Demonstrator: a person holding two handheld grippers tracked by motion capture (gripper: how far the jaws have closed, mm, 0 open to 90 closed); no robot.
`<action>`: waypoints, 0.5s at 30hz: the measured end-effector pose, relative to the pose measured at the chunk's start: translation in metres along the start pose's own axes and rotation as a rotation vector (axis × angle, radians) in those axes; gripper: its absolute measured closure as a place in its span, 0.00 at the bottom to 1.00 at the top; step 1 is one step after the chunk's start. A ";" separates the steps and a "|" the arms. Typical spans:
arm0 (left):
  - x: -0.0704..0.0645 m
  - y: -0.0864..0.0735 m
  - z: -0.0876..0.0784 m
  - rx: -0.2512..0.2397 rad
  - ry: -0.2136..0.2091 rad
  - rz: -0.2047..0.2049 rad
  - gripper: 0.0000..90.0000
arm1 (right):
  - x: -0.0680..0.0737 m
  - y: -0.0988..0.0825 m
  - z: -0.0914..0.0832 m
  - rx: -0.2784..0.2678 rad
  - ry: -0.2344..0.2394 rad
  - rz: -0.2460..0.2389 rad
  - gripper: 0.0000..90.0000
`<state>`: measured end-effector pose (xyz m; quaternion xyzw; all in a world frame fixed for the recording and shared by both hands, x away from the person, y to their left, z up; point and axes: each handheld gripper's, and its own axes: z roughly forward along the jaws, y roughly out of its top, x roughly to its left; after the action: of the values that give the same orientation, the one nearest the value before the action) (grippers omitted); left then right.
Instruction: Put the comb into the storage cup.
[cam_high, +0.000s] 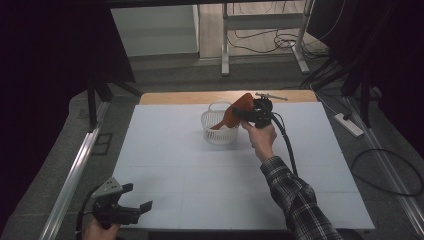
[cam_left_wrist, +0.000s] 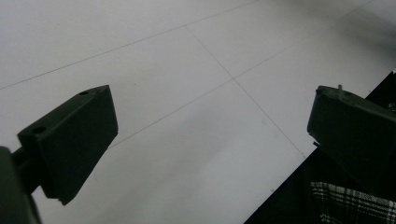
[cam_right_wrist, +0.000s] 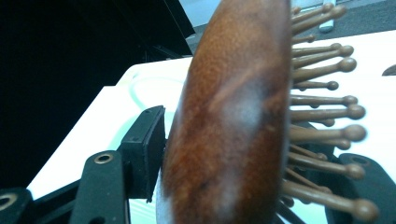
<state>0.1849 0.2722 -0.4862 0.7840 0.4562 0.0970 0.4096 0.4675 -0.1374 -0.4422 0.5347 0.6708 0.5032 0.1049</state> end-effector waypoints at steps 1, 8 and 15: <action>0.000 0.000 0.000 0.000 0.000 0.000 0.02 | 0.000 0.000 0.000 0.000 0.000 -0.001 0.42; 0.000 0.000 0.000 0.000 -0.001 -0.002 0.02 | -0.001 0.001 0.000 0.009 -0.005 -0.006 0.41; 0.000 0.000 0.000 0.001 0.001 -0.002 0.02 | -0.001 0.001 -0.001 0.032 -0.017 -0.034 0.37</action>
<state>0.1851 0.2722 -0.4864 0.7837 0.4570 0.0969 0.4093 0.4681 -0.1389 -0.4413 0.5288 0.6870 0.4859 0.1105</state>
